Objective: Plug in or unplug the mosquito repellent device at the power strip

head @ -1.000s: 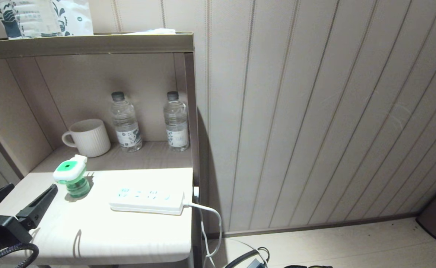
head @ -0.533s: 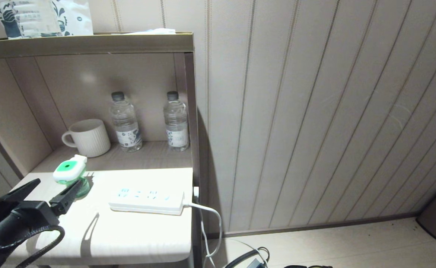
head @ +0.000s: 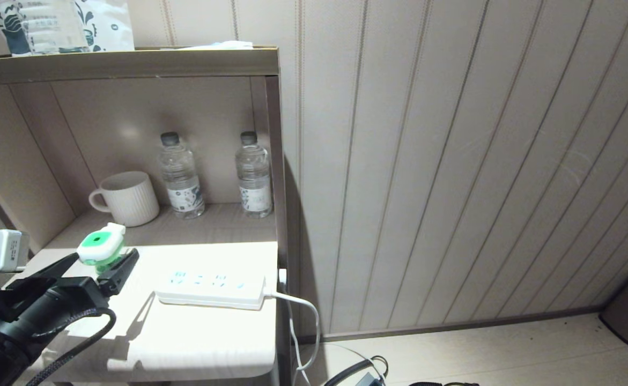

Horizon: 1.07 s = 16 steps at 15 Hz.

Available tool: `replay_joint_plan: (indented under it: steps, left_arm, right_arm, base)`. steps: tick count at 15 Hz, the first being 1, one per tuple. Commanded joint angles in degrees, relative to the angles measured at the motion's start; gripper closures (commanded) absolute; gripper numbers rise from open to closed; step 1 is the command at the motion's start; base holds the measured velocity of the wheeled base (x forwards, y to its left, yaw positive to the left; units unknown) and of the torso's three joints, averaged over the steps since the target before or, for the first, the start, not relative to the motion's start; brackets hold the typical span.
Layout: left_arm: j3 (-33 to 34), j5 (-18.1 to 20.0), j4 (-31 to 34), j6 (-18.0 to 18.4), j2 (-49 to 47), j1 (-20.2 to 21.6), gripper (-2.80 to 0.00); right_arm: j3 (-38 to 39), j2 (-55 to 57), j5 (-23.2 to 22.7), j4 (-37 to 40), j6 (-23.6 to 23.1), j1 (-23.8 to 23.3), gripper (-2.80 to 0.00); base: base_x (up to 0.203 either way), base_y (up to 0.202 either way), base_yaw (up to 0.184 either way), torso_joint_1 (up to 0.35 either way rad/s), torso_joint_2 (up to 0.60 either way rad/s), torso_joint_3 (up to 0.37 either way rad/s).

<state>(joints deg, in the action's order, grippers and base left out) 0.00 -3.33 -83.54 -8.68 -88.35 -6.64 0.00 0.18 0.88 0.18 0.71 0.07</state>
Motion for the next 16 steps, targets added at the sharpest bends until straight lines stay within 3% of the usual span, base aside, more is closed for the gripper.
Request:
replay_joint_plan:
  steps: [1, 4, 13, 16]
  left_arm:
    - [0.00, -0.02, -1.41, -0.08, -4.14, 0.42, -2.80]
    - [-0.01, -0.10, -6.30, -0.11, -9.43, 2.19, -2.80]
    - [-0.70, -0.06, -6.41, -0.98, -7.54, 2.29, -2.80]
    - [-4.01, -0.02, -6.30, -0.99, -8.29, 3.12, -2.80]
  right_arm:
    - [0.00, -0.01, 0.00, 0.00, 0.00, 0.10, 0.00]
    - [0.00, -0.01, 0.00, 0.00, 0.00, 0.09, 0.00]
    - [0.00, -0.01, 0.00, 0.00, 0.00, 0.01, 0.00]
    - [0.00, -0.01, 0.00, 0.00, 0.00, 0.09, 0.00]
  base:
    - [0.000, 0.000, 0.000, 0.000, 0.00, 0.000]
    - [0.000, 0.000, 0.000, 0.000, 0.00, 0.000]
    - [0.000, 0.000, 0.000, 0.000, 0.00, 0.000]
    - [0.000, 0.000, 0.000, 0.000, 0.00, 0.000]
